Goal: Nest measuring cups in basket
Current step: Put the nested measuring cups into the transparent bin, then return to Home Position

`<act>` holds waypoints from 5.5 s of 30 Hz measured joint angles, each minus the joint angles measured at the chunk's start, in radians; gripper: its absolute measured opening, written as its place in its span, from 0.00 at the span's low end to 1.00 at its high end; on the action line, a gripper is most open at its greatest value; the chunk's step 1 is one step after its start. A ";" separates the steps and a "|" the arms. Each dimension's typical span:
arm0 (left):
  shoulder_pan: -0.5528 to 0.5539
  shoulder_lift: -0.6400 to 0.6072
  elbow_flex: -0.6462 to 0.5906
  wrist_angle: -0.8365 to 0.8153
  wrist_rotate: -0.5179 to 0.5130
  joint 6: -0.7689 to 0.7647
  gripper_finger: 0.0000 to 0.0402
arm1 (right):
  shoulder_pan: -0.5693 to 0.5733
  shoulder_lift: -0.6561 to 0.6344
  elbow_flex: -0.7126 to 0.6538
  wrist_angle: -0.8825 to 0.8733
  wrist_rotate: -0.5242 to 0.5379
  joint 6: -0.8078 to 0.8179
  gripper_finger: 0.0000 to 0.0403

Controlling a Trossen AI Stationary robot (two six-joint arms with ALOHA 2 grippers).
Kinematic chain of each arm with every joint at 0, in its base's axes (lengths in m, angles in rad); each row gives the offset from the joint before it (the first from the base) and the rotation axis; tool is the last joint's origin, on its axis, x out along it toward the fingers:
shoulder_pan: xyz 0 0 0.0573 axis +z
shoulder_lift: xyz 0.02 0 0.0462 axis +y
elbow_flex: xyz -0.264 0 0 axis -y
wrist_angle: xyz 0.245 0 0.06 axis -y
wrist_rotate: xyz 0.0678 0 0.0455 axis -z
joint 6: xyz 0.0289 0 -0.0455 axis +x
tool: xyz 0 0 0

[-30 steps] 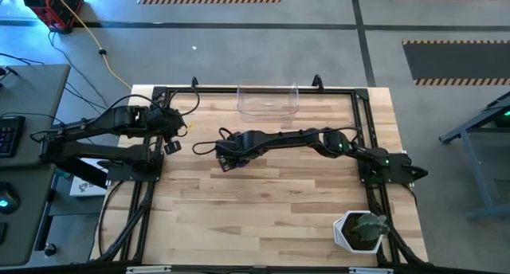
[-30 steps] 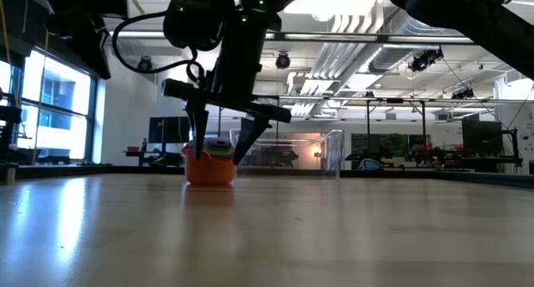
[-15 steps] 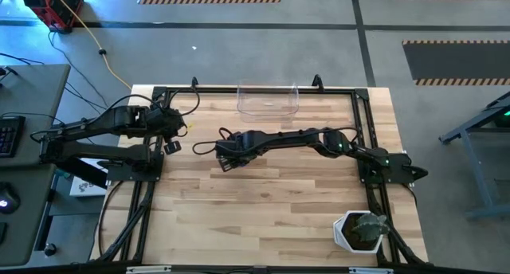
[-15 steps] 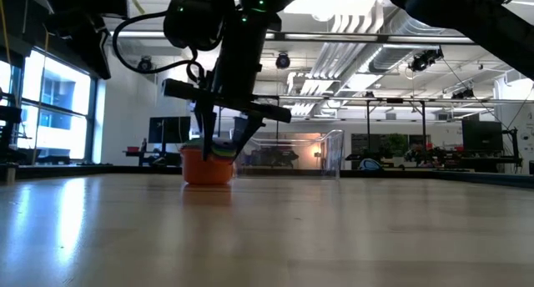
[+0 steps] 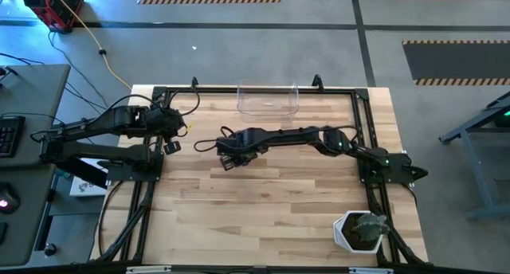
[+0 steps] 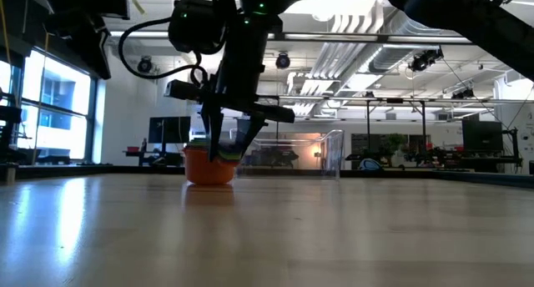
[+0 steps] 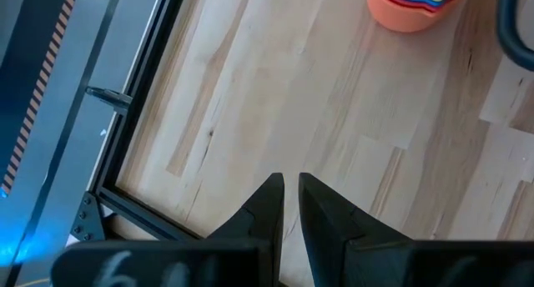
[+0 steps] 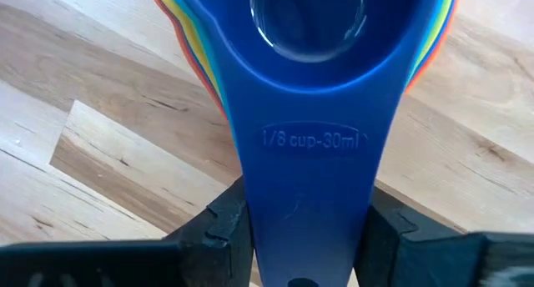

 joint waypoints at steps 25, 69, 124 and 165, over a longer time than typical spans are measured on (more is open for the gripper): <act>0.000 0.000 0.000 0.000 0.000 0.027 0.08 | -0.006 -0.004 0.003 -0.008 -0.051 -0.062 0.31; 0.000 -0.006 0.000 0.059 -0.103 0.067 0.08 | -0.299 -0.241 0.082 -0.183 0.102 -0.440 0.31; 0.000 -0.020 0.000 0.168 -0.052 -0.090 0.08 | -0.519 -0.300 -0.325 0.092 -0.102 -0.969 0.55; 0.000 -0.804 -0.746 1.062 0.349 -0.220 0.08 | -0.081 -0.582 -0.325 0.421 0.070 -0.827 0.55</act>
